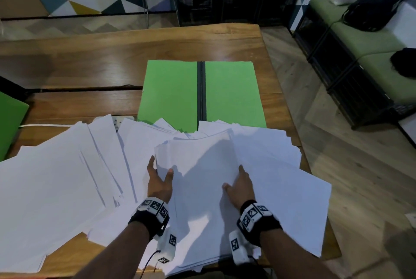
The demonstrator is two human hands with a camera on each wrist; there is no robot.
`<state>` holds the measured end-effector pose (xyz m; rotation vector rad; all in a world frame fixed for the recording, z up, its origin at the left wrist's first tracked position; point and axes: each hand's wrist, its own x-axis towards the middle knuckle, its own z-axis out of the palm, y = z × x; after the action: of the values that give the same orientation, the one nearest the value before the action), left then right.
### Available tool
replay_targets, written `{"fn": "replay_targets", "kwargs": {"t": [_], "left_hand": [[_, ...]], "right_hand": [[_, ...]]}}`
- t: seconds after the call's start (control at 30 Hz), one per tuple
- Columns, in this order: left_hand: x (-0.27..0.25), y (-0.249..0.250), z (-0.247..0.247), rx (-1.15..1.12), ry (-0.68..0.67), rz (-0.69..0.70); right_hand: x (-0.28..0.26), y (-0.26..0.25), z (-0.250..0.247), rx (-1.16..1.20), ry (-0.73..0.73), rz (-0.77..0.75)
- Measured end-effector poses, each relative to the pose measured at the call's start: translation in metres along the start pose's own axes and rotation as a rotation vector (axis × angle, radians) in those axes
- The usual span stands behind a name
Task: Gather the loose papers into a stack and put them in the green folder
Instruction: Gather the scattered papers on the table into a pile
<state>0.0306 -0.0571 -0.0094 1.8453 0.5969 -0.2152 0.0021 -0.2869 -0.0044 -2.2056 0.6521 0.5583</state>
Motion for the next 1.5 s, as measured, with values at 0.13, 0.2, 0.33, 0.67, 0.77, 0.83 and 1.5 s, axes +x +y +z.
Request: {"fn": "replay_targets", "kwargs": {"t": [0.13,0.2,0.33,0.67,0.77,0.83,1.5], "left_hand": [[0.003,-0.007,0.005,0.007,0.007,0.073],[0.004,-0.010,0.007,0.023,0.010,0.081],[0.011,-0.012,0.006,0.020,-0.009,0.042],[0.082,0.028,-0.008,0.178,-0.077,0.077],[0.087,0.031,-0.003,0.226,-0.040,0.042],[0.087,0.030,-0.002,0.225,0.001,0.062],[0.061,0.006,-0.016,0.005,-0.029,-0.098]], "right_hand": [[-0.006,-0.014,0.013,-0.281,-0.028,-0.013],[-0.006,-0.018,0.016,-0.351,-0.056,-0.015],[0.001,-0.025,0.009,-0.487,-0.100,-0.011],[0.077,-0.096,-0.032,-0.490,-0.132,-0.130],[0.079,-0.108,-0.020,-0.586,-0.130,-0.218],[0.081,-0.109,-0.014,-0.637,-0.137,-0.239],[0.089,0.039,-0.127,-0.599,0.069,-0.039]]}}
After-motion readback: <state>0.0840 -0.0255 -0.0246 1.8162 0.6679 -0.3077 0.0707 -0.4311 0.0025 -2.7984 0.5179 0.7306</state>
